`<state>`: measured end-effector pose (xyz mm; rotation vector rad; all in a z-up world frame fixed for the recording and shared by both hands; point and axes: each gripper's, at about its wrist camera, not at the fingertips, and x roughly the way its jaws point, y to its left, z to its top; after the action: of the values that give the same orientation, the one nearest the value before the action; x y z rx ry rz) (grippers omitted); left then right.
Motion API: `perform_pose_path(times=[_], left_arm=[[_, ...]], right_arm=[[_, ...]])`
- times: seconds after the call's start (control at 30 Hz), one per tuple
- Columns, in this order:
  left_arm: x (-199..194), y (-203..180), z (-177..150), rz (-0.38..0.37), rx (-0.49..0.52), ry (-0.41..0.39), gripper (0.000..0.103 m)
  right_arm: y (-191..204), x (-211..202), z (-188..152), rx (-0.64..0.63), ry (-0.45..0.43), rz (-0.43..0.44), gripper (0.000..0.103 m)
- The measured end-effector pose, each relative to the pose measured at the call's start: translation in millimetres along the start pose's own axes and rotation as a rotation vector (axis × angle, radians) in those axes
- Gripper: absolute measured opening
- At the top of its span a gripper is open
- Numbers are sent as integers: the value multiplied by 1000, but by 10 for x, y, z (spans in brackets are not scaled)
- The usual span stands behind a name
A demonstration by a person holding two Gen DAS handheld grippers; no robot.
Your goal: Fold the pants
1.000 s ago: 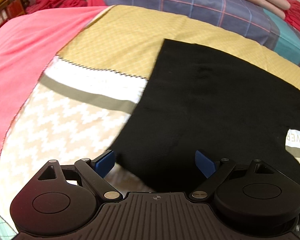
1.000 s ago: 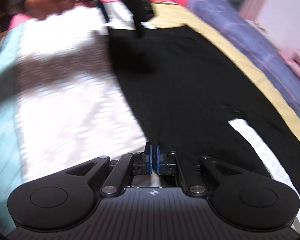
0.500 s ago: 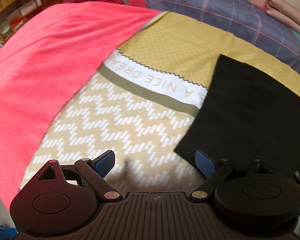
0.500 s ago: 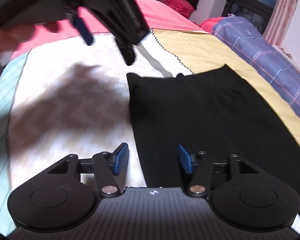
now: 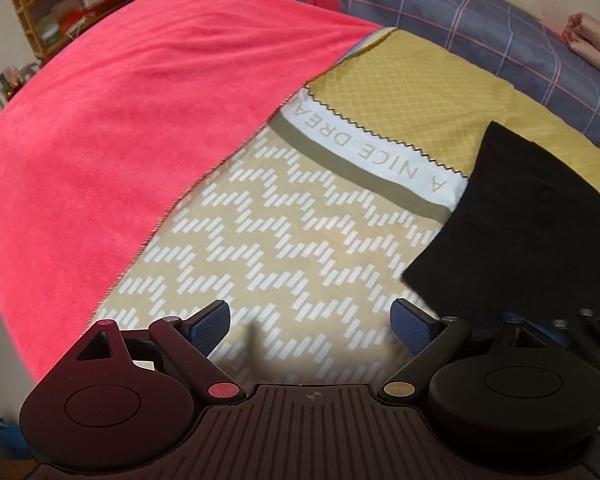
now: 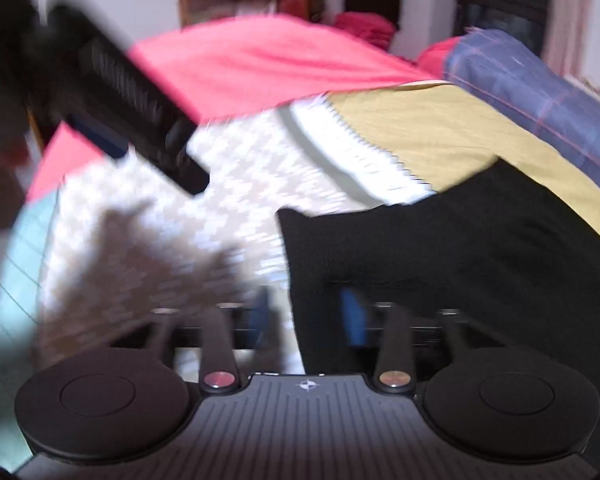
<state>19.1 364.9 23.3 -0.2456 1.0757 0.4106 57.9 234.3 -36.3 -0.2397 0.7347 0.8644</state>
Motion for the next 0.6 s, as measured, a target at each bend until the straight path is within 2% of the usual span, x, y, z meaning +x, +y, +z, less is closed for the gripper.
perform_pose_path(times=[0.1,0.17,0.23,0.27,0.3,0.33,0.37,0.4,0.43,0.5,0.53,0.6], left_arm=[[35,-226,66,-45,27,-4,103],[90,-434,93,-77,55,3,103],[158,-700,98,-119,92,13,103],[198,-840,94,-135,111,21,103],[244,-1001,89,-153,133,32,103],[290,-1178,80,-175,156,43,103],[326,-1334,70,-192,177,51,103],[363,-1488,64,-208,201,58,103],[398,-1638,52,-221,222,66,103],[463,-1895,31,-242,256,71,103],[502,-2011,23,-246,270,81,103],[573,-2188,-3,-255,296,98,103]], right_arm=[[-310,-376,-52,129,-8,-104,69],[-533,-548,-214,241,53,-189,69],[-721,-613,-480,364,167,-210,66],[-788,-566,-629,411,292,-154,67],[-734,-681,-679,349,249,-150,65],[-697,-780,-683,313,268,-141,63],[-718,-898,-688,327,276,-145,62],[-745,-1033,-703,353,244,-175,63],[-791,-1190,-729,376,211,-229,69],[-916,-1452,-834,410,170,-373,72],[-990,-1519,-900,416,174,-439,73],[-1181,-1576,-1073,446,222,-520,73]])
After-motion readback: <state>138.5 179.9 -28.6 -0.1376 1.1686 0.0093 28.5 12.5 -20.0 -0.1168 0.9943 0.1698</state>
